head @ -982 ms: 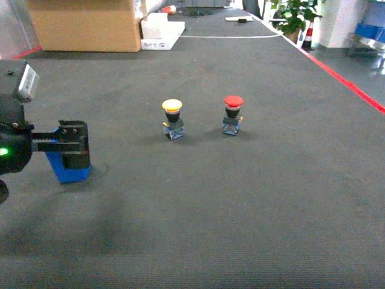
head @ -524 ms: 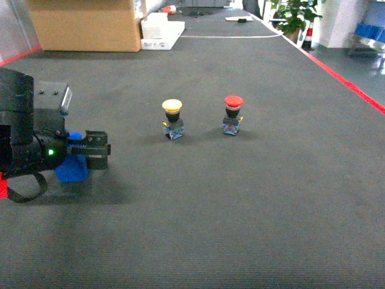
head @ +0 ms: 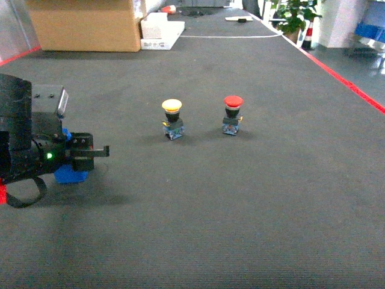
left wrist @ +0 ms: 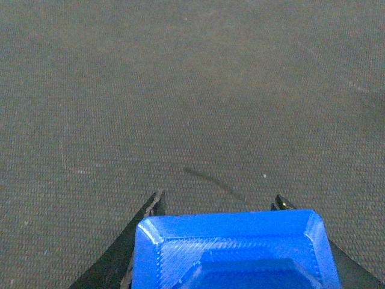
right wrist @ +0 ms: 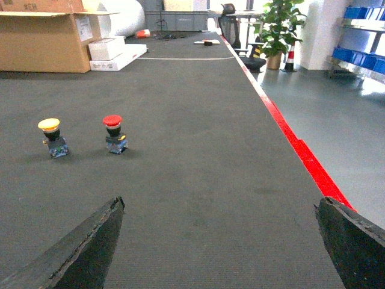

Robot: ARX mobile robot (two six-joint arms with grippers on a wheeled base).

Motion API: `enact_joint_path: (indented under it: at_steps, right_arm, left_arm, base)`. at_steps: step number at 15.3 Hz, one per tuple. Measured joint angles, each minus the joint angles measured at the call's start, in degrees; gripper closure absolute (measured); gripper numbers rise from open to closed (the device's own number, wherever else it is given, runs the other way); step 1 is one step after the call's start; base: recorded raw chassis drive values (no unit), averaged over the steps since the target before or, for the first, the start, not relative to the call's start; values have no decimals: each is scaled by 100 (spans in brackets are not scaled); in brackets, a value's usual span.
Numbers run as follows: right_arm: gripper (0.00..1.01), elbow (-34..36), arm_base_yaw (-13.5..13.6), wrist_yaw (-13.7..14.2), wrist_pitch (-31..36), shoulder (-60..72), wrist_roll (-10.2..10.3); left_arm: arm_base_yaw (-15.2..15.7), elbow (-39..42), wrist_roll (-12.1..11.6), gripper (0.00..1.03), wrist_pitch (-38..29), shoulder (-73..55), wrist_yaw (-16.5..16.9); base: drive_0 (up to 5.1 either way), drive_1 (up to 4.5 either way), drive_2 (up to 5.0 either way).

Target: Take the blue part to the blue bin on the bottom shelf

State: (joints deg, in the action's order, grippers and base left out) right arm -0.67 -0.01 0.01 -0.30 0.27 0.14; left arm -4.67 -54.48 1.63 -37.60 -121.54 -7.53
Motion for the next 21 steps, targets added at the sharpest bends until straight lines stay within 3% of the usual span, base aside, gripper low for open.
enact_joint_path:
  at_steps: [1, 3, 4, 8, 13, 14, 15, 16, 21]
  right_arm:
    - [3, 0, 0, 0, 0, 0, 0]
    - [3, 0, 0, -2, 2, 0, 0]
    - [3, 0, 0, 0, 2, 0, 0]
    - [3, 0, 0, 0, 0, 0, 0]
    - [3, 0, 0, 0, 0, 0, 0]
    - [3, 0, 0, 0, 0, 0, 0]
    - [3, 0, 0, 0, 0, 0, 0]
    - [3, 0, 0, 0, 2, 0, 0]
    - [3, 0, 0, 0, 0, 0, 0]
  left_arm:
    - [2, 260, 101, 59, -68, 236, -15]
    - [-22, 1211, 44, 59, -791, 1453, -79]
    - [-59, 1711, -33, 59, -741, 2527, -37]
    - [-87, 2070, -37, 59, -518, 3316, 11]
    - [-184, 2815, -50, 59, 101, 4937, -155]
    - [-282, 3204, -44, 59, 837, 6319, -378]
    - [-684, 3427, 55, 59, 2485, 8500, -844]
    - [-848, 3449, 251, 59, 3613, 9862, -1097]
    - [-949, 3598, 247, 59, 3873, 10209, -1156]
  base:
    - [0, 0, 0]
    - [0, 0, 0]
    - [0, 0, 0]
    - [0, 0, 0]
    - [0, 0, 0]
    - [0, 0, 0]
    - [0, 0, 0]
    - [0, 0, 0]
    - [0, 0, 0]
